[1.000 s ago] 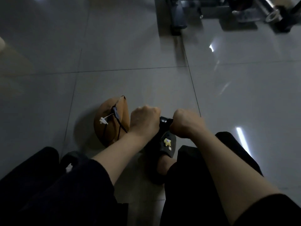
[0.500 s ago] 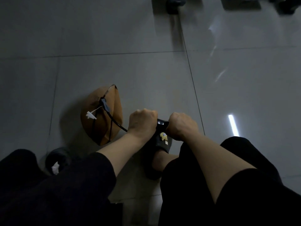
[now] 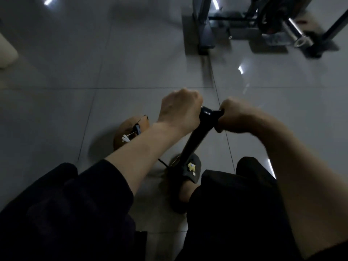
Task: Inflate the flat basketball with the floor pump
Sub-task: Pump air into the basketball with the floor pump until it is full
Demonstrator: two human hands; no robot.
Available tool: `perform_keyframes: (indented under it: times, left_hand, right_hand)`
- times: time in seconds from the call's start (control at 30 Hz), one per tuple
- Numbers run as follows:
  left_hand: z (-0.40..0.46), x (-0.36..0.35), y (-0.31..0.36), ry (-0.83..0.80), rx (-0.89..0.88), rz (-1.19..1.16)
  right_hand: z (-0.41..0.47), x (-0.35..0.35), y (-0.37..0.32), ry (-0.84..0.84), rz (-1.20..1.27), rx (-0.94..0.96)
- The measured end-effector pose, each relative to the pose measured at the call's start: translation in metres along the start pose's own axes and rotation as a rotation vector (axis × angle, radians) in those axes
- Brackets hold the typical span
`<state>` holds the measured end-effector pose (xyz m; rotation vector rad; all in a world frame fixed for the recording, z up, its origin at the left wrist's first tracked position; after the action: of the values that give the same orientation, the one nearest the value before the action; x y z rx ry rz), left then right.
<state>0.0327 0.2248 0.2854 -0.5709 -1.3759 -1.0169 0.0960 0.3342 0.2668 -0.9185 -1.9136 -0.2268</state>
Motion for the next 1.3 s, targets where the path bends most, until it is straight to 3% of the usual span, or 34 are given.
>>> perform_keyframes:
  times: [0.13, 0.23, 0.37, 0.77, 1.1, 1.3]
  left_hand:
    - [-0.007, -0.009, 0.001, 0.000, 0.013, 0.006]
    - [-0.028, -0.056, -0.008, -0.139, 0.033, 0.011]
    - [-0.042, -0.109, -0.033, -0.208, 0.101, 0.022]
    - [-0.030, -0.182, -0.055, -0.305, 0.155, 0.046]
    - [-0.057, -0.142, -0.031, -0.418, 0.077, 0.027]
    - [-0.028, -0.034, -0.010, -0.154, 0.063, 0.027]
  right_hand:
    - [-0.001, -0.012, 0.000, 0.024, -0.073, -0.020]
    - [0.010, -0.063, 0.004, -0.012, -0.148, -0.032]
    - [0.036, -0.110, 0.005, -0.070, -0.126, -0.028]
    - [0.093, -0.153, 0.018, -0.164, -0.153, -0.041]
    - [0.040, -0.144, 0.015, -0.220, -0.127, -0.028]
    - [0.008, -0.039, -0.004, -0.058, -0.122, 0.070]
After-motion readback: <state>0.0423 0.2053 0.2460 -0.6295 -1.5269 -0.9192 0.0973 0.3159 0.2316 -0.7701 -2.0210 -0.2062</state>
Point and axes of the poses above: each hand's wrist, its own z-axis towards the middle knuckle, its own x-axis out of the back of the hand, y = z × x, the point moved 5 cm from there along z, towards the middle knuckle, and after that the axes turned 6 degrees about -x, right-handed, at the moved point
